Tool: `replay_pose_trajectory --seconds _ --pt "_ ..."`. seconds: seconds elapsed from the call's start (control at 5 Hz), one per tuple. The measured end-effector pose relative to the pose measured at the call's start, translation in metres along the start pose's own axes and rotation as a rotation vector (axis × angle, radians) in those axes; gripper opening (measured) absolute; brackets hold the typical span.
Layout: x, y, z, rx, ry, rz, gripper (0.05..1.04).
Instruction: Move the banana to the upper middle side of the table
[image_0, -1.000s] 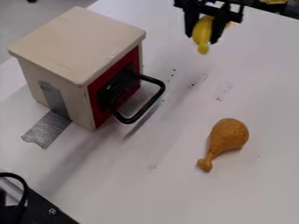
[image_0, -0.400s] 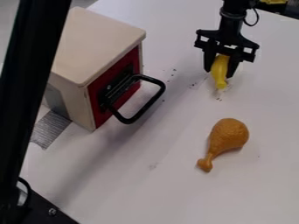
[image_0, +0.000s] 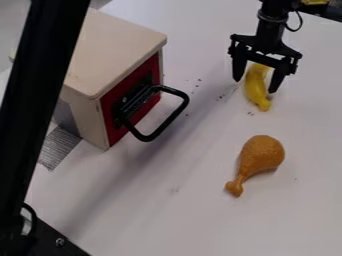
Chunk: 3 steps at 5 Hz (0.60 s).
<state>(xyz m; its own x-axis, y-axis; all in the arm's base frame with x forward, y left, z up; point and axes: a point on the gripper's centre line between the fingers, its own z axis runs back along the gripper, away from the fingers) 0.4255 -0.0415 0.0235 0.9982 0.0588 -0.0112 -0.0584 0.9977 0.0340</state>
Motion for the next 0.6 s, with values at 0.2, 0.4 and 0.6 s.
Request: replay_pose_trajectory --seconds 0.2,0.4,0.6 --pt "-0.003 -0.004 0.041 -0.002 -0.050 -0.022 1.000" --pt "-0.018 -0.008 0.070 0.021 -0.076 -0.037 1.000" --pt "-0.040 -0.011 0.076 0.028 -0.069 -0.026 1.000"
